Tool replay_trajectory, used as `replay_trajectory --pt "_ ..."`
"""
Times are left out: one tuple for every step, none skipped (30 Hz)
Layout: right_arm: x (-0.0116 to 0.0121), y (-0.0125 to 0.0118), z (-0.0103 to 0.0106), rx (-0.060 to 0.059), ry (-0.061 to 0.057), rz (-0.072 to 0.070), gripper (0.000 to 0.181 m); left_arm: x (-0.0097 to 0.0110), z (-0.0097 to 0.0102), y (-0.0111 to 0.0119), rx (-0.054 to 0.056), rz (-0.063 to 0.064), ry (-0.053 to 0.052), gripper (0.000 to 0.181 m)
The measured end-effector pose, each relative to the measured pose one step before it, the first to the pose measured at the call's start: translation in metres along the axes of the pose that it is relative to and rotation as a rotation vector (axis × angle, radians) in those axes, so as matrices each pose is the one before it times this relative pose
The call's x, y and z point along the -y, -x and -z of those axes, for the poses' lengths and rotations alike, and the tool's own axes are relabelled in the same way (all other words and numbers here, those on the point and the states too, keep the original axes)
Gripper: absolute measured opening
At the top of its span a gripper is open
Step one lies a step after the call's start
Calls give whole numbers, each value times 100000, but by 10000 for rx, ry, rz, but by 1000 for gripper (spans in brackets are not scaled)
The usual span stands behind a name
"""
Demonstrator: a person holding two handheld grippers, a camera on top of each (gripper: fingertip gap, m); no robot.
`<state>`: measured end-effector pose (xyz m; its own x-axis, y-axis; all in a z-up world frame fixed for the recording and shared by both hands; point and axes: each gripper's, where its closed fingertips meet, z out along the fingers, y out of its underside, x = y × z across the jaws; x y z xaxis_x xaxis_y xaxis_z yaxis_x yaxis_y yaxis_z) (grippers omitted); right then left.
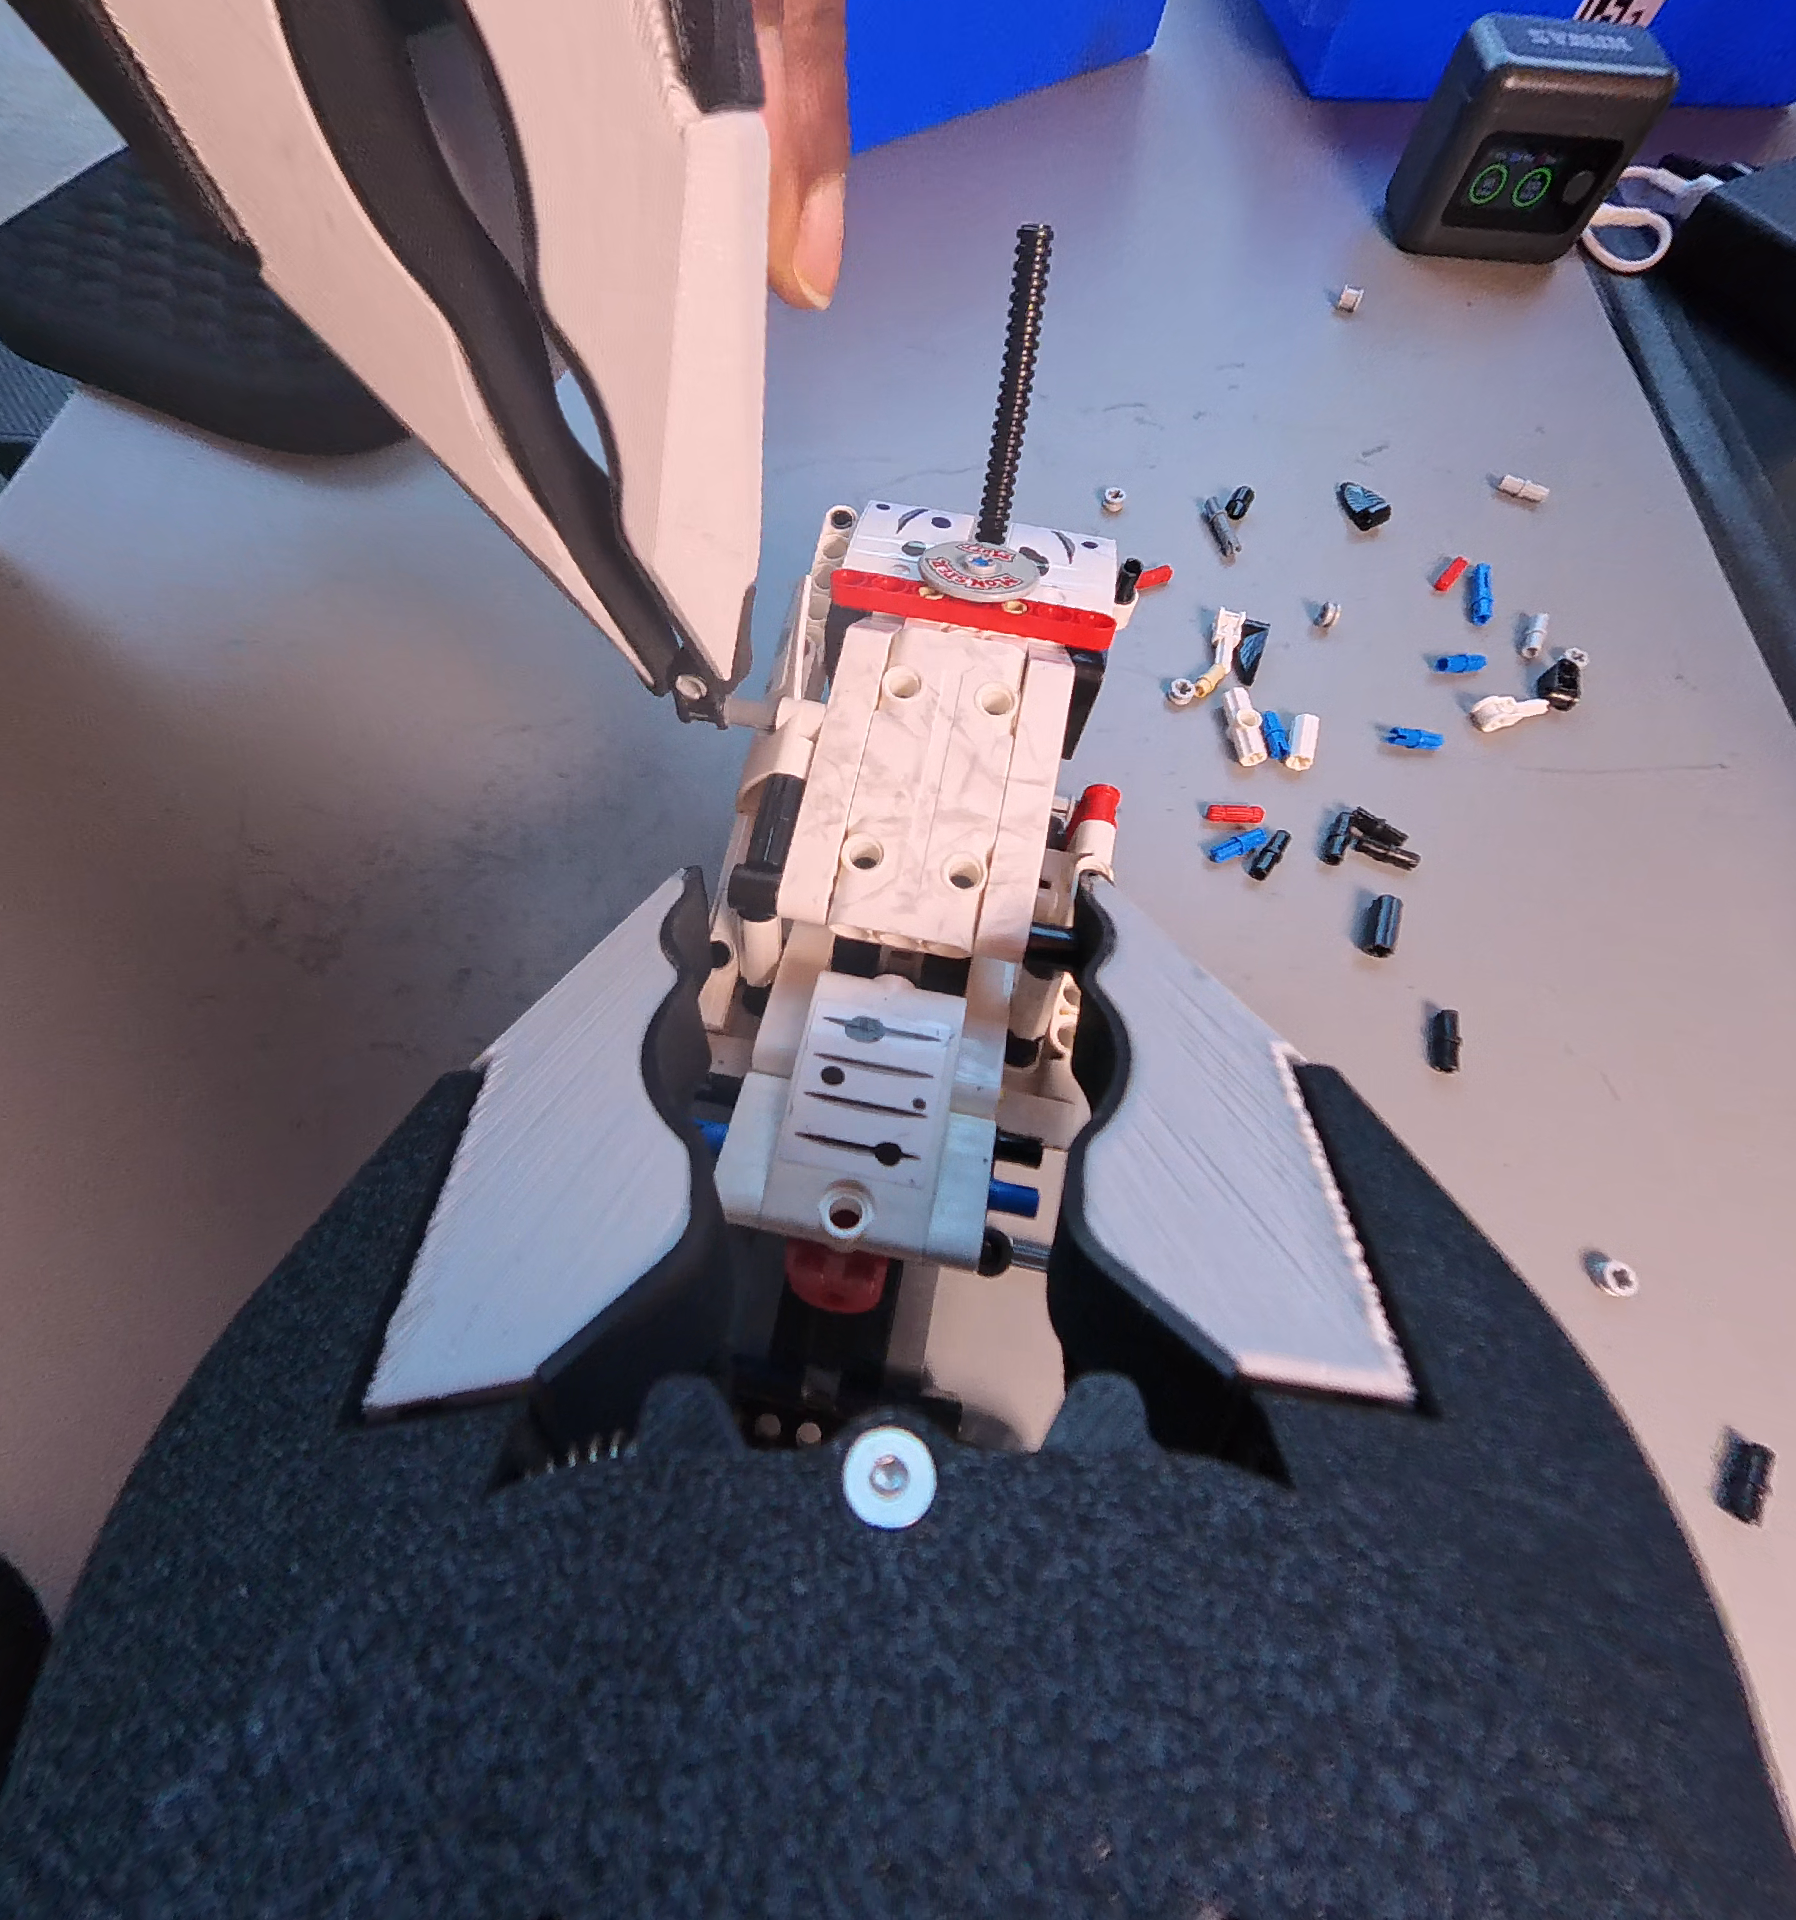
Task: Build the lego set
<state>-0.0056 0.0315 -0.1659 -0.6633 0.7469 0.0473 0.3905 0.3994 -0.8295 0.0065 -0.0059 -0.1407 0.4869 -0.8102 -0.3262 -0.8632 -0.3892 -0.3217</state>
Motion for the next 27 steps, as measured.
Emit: replay_trajectory --pt "6 -26 12 31 -47 -56 69 -28 -28 75 112 -333 -6 6" --pt "-9 -56 21 -19 -19 9 69 -44 -52 72 127 -379 -16 6" --pt "-37 -36 49 -38 33 34 69 -27 -51 50 110 -304 -69 6" --pt "-23 15 30 -1 31 27 69 3 -7 -20 34 -74 -60 6" --pt "4 34 8 10 -8 11 69 -5 -9 -29 57 -161 -39 6" --pt "13 42 12 31 -35 8 69 -48 16 14 60 -124 -25 6" --pt "-8 30 27 57 -28 -56 69 -27 11 17 -11 12 -57 6" --pt "-5 62 39 58 -36 2 70 -63 4 23 -39 71 -68 6" --pt "-28 60 58 60 1 -1 70 -209 5 56 5 51 25 6" --pt "-68 29 119 14 16 39 69 -465 51 271 189 -12 154 7" --pt "-15 114 50 66 6 -56 70 -450 43 213 109 155 90 7" --pt "114 136 64 36 -47 42 66 -373 83 2 -13 187 38 7" --pt "185 161 14 6 -34 31 65 49 110 -242 -32 -22 -165 7" --pt "37 12 -63 -76 114 69 66 -76 7 -45 144 -96 1 7" --pt "29 -71 -7 -72 107 21 67 -36 2 28 78 -1 -30 7" --pt "15 -107 -3 -65 50 -26 67 -76 -15 109 -4 157 -45 7" --pt "40 -158 -4 -85 -6 -67 67 -85 -7 180 23 132 -62 8" --pt "38 -188 7 -103 -1 -110 68 -17 -45 177 83 19 -96 8" --pt "235 -212 86 -134 -76 -135 65 51 -87 77 82 -57 -90 9" --pt "437 -14 215 -24 -148 -150 65 45 -99 57 76 -50 -52 12" --pt "475 -76 270 -91 -109 -183 65 49 -66 -72 -31 17 -60 14" --pt "352 -366 234 -302 8 -174 65 -2 -17 11 -19 103 -69 17" --pt "247 -314 120 -301 86 -107 65 -53 34 116 29 135 -84 20" --pt "280 -102 2 -216 36 -78 66 -42 87 113 30 123 -111 21" --pt "204 -92 -158 -226 76 -138 66 -2 110 95 31 121 -148 22" --pt "73 126 -294 -84 127 -46 66 15 41 -14 -16 94 -143 22" --pt "-52 115 -362 -68 177 -19 67 -92 -70 -62 -24 -7 -45 23"
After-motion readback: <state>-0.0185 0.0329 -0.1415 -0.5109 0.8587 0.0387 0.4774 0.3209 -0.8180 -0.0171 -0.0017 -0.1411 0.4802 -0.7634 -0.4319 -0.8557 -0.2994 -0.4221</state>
